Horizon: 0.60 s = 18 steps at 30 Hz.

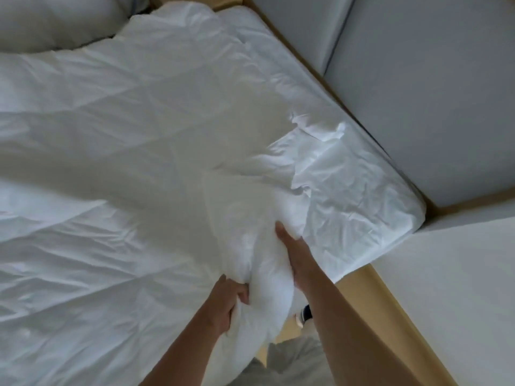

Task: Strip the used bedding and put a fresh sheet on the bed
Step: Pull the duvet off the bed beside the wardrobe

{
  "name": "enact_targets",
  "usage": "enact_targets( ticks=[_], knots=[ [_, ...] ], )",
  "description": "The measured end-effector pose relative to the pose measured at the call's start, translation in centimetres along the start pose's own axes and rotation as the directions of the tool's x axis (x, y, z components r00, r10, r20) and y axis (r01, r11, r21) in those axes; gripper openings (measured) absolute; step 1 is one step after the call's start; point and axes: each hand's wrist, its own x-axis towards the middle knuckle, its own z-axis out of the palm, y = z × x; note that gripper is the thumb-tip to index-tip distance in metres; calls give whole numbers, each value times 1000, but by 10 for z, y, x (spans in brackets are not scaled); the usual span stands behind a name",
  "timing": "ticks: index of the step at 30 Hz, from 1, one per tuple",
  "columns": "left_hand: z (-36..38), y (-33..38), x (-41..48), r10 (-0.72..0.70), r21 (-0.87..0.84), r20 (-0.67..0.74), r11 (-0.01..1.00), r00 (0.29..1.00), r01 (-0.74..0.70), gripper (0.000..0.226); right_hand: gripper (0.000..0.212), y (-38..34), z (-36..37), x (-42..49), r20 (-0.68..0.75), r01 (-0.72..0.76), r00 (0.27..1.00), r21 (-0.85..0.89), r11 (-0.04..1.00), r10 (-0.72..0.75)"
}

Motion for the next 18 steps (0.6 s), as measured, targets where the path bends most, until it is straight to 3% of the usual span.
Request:
enact_targets(
  ticks=[1, 3, 7, 9, 12, 14, 16, 18],
  knots=[
    [-1, 3, -1, 33, 23, -14, 999, 999, -33, 12, 76, 0, 3, 9, 61, 4, 998, -3, 1000, -4],
    [-7, 19, -5, 140, 65, -65, 989, 988, -136, 42, 63, -7, 6, 22, 82, 33, 996, -136, 990, -22],
    [3, 76, -9, 345, -100, -123, 929, 931, -357, 86, 49, -18, 2, 37, 175, -3, 981, -436, 900, 88],
    [19, 99, 0, 391, 142, -285, 920, 875, -365, 103, 45, -19, 8, 32, 232, 19, 966, -509, 861, 116],
    [52, 109, 15, 490, 542, -477, 817, 730, -195, 89, 42, -20, 14, 20, 318, 93, 937, -626, 774, 144],
    [50, 103, 18, 615, 666, -385, 701, 688, -254, 67, 47, -23, 7, 21, 318, 101, 928, -716, 690, 194],
    [27, 96, 15, 738, 806, -230, 510, 635, -301, 55, 71, -34, -5, 32, 277, 58, 921, -792, 608, 274],
    [-8, 83, 16, 783, 928, -166, 329, 599, -173, 57, 96, -52, -19, 42, 156, 13, 956, -866, 500, 246]
  ],
)
